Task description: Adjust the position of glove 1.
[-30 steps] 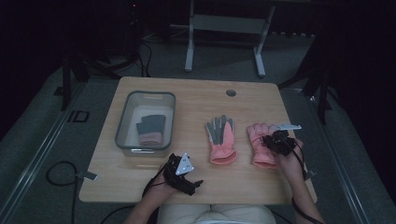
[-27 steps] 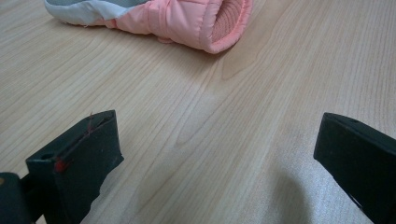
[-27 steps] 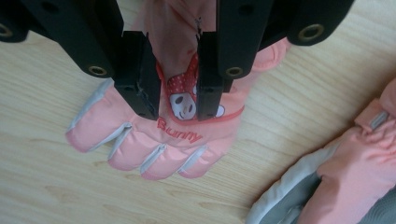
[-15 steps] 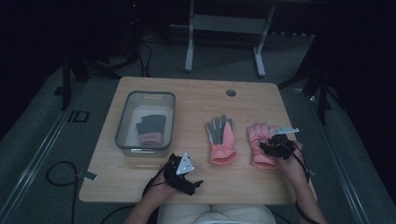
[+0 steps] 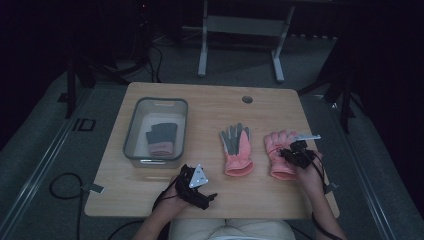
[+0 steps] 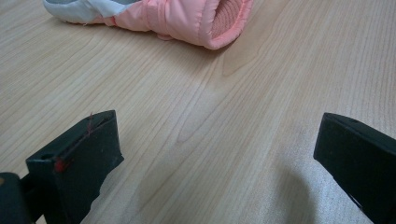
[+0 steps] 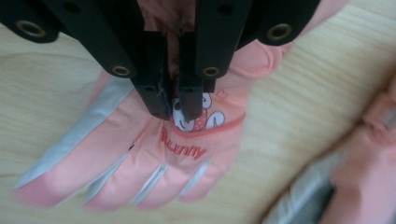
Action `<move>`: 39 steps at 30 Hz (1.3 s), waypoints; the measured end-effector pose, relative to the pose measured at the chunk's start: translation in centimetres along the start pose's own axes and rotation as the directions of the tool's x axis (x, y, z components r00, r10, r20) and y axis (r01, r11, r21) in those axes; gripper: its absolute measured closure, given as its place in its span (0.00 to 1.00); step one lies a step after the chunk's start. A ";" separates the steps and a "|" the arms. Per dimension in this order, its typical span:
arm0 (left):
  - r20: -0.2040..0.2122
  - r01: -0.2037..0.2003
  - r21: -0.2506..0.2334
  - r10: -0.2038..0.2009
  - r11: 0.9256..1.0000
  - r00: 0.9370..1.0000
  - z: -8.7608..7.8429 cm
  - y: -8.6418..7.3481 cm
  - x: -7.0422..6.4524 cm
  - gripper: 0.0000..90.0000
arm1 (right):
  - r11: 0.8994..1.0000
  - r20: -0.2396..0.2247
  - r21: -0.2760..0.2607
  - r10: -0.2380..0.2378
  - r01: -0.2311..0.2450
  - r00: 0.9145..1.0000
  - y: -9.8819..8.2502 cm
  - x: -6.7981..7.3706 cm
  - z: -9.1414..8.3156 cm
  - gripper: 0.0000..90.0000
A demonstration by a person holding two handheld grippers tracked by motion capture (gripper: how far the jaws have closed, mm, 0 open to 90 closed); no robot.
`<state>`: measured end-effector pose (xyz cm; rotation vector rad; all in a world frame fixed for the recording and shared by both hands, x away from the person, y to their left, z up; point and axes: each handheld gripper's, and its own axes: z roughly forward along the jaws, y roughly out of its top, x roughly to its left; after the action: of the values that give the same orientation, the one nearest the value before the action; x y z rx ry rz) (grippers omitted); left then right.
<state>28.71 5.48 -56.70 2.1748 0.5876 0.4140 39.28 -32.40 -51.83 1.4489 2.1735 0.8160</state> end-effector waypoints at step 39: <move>-0.001 -0.010 -0.004 0.010 1.000 1.000 0.0 0.0 0.0 0.00 | 0.974 -0.084 -0.164 -0.172 0.156 0.982 8.7 15.2 -3.5 0.97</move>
<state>28.71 5.53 -56.70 2.1751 0.5760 0.4210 37.32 -16.64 -43.63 1.1583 2.2098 0.9922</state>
